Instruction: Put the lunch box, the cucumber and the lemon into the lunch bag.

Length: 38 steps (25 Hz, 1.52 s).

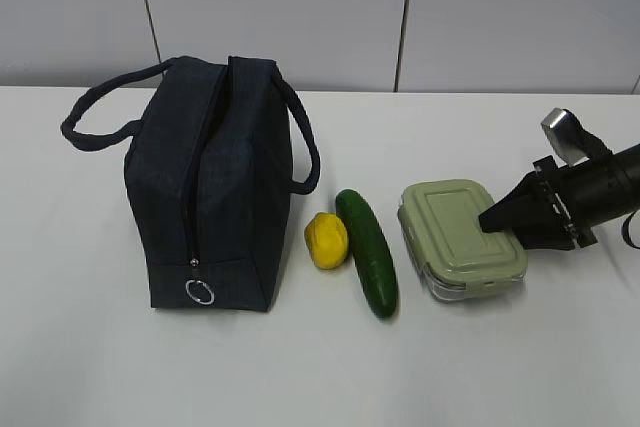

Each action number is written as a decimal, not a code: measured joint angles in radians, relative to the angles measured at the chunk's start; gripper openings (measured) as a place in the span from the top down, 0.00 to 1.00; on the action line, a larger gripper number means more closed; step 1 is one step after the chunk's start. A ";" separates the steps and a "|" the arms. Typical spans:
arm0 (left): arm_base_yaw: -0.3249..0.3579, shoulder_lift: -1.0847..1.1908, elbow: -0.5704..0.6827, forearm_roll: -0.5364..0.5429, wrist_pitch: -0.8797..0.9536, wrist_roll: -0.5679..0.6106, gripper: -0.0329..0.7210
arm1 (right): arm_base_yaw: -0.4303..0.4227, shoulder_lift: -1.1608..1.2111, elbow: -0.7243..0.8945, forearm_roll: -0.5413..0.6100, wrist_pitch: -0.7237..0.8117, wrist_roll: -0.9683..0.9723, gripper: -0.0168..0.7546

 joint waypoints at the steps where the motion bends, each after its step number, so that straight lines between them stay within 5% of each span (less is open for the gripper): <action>1: 0.000 0.000 0.000 0.000 0.000 0.000 0.64 | 0.000 -0.002 0.000 0.000 -0.003 0.001 0.49; 38: 0.000 0.000 0.000 0.000 0.000 0.000 0.64 | 0.000 -0.030 0.002 0.011 -0.044 0.018 0.49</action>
